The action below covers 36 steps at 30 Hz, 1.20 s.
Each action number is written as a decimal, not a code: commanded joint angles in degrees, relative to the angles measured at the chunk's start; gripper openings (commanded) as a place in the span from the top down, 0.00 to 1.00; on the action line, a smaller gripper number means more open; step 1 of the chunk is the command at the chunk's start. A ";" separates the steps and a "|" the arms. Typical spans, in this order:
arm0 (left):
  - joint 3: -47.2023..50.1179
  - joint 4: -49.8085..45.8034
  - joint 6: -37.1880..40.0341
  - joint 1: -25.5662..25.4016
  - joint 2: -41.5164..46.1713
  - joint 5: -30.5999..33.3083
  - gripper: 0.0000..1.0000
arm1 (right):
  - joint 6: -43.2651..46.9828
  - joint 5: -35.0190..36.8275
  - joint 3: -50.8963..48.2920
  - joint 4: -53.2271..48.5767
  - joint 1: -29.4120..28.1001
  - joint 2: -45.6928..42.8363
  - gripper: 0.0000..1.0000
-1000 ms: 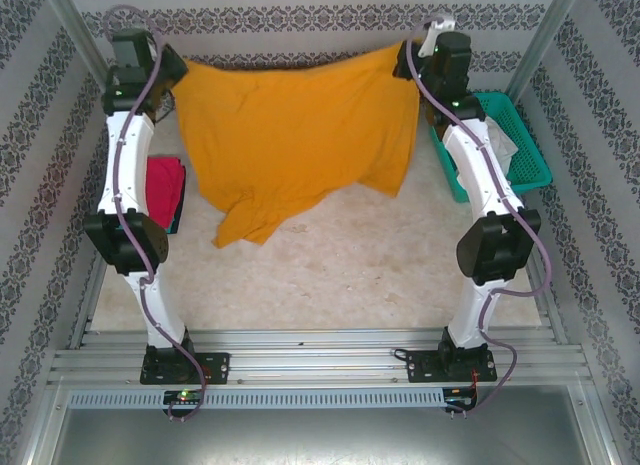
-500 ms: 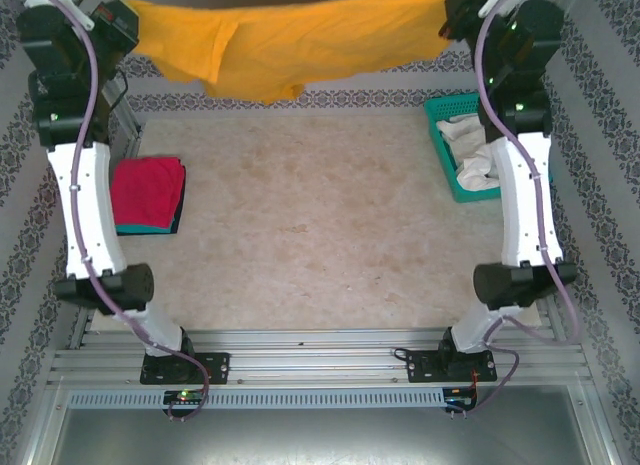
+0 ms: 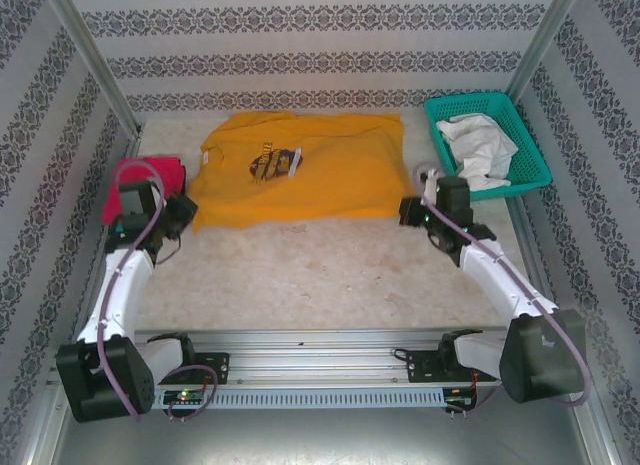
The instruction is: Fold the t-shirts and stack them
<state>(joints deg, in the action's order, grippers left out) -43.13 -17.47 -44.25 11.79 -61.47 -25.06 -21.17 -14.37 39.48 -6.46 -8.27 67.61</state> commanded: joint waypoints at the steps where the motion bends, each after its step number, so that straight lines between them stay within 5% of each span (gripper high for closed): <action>1: 5.91 -0.03 -0.88 0.60 2.35 0.23 1.00 | -5.74 4.27 -5.63 -0.23 -1.78 -1.06 1.00; 8: 12.33 1.41 -2.63 0.69 0.53 1.14 1.00 | -17.47 10.81 -10.08 -6.44 -2.50 2.76 1.00; 18: 14.98 -6.83 -2.40 0.69 4.82 2.33 0.97 | -19.77 16.35 -12.33 -18.13 -2.62 -3.41 1.00; 20: 15.15 -7.34 -2.55 0.69 5.13 2.21 0.94 | -20.39 16.34 -13.09 -19.18 -2.60 -5.13 0.91; 24: 12.96 -10.84 -1.32 0.69 6.09 3.19 0.60 | -20.08 17.59 -13.06 -21.96 -2.84 -10.83 0.42; 27: 7.16 -16.88 2.21 0.60 6.67 6.62 0.23 | -17.45 20.04 -11.14 -22.99 -3.45 -15.21 0.23; 30: 1.62 -18.28 5.01 -1.08 5.24 8.91 0.02 | -14.38 21.36 -7.86 -20.20 -3.79 -14.11 0.19; 36: -4.99 -5.06 5.14 -9.03 -9.80 7.44 0.00 | -12.66 20.24 1.67 -8.83 -3.82 6.55 0.18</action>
<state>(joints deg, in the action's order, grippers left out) -46.41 -28.42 -40.91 5.63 -64.93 -17.69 -35.59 5.15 36.69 -21.76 -11.42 66.13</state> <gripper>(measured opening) 0.999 0.817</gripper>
